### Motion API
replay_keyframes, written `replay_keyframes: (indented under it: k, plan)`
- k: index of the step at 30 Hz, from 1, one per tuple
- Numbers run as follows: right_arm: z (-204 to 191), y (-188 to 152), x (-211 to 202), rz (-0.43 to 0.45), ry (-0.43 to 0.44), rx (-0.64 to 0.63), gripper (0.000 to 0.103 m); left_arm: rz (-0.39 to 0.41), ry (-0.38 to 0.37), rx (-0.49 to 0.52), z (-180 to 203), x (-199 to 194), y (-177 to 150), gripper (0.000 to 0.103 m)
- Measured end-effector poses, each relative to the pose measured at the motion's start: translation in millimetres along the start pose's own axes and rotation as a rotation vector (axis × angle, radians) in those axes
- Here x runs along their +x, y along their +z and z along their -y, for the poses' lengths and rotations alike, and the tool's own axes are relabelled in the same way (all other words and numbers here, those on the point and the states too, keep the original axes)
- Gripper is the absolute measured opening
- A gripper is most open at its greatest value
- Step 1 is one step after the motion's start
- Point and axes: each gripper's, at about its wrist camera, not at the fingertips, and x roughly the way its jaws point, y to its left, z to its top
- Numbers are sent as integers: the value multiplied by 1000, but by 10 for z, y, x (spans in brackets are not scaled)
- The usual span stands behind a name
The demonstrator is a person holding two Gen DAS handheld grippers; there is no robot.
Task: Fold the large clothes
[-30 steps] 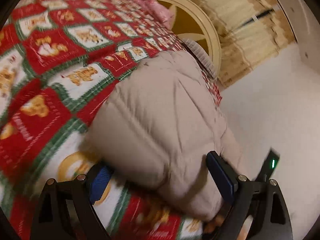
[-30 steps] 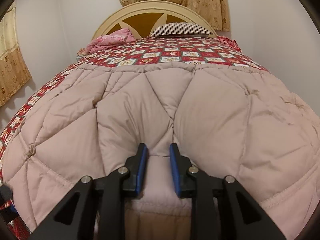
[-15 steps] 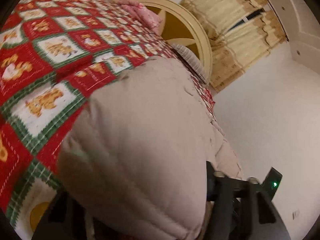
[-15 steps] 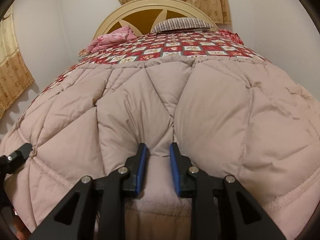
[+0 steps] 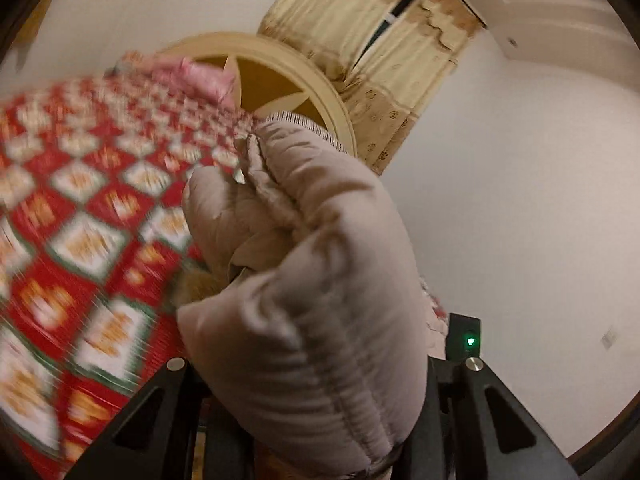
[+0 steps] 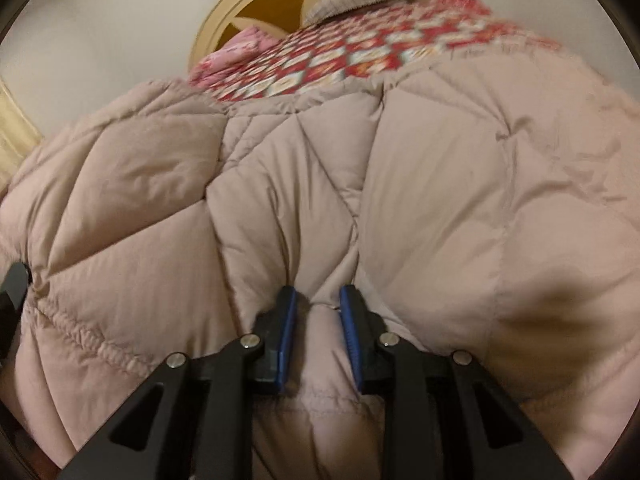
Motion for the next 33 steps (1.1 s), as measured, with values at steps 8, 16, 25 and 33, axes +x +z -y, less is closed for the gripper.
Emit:
replay_keyframes:
  k: [8,16,25,33]
  plan:
    - [-661,-216,340,-207,365,54,27,56,97,206,156,-488,187,29]
    - [-310,45,-249,-201,440,5,28,67,43,419,741,-413,22,30]
    - [932,123,-1427,92,302,74,28,-33,-47,633,1395,105,-464,30]
    - [1690,27,-1659,186,230,263,32,-170,-53,872,1811,650,-1209,31]
